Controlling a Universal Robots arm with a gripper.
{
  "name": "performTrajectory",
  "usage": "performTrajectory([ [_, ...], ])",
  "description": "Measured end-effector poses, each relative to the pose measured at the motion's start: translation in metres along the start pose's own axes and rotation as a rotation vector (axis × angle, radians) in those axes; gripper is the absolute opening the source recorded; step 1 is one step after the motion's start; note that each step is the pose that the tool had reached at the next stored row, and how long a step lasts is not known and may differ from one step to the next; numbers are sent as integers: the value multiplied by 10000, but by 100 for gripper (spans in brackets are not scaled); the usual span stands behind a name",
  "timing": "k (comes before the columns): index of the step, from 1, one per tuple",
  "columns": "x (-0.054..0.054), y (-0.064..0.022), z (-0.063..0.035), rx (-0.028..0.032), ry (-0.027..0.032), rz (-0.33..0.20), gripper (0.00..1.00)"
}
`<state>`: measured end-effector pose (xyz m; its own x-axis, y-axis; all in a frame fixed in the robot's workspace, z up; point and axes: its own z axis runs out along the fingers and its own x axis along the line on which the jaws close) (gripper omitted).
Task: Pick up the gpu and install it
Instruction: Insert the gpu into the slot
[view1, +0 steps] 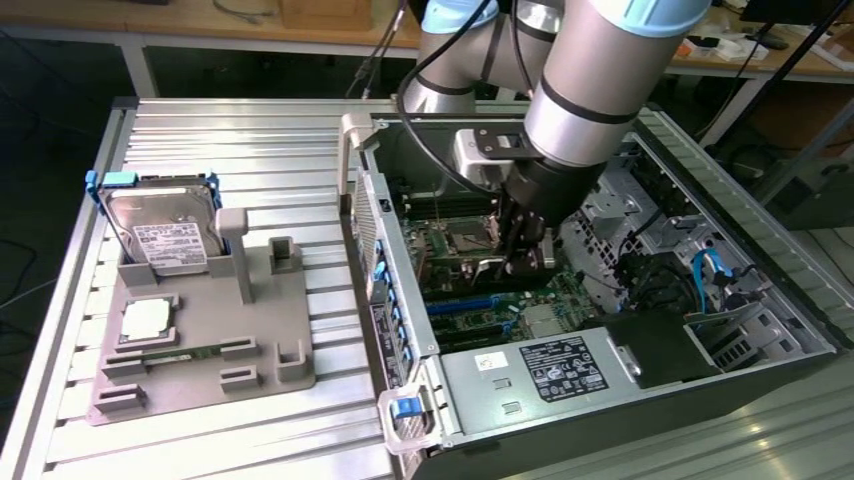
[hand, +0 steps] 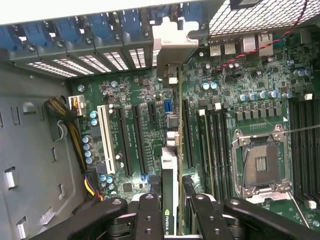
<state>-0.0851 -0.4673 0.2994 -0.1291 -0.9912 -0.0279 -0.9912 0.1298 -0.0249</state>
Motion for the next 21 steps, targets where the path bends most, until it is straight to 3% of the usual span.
performTrajectory([
  [12,5,13,18,-3,-3,-29,27],
  [21,-2,13,46,-59,-26,-1054,27],
])
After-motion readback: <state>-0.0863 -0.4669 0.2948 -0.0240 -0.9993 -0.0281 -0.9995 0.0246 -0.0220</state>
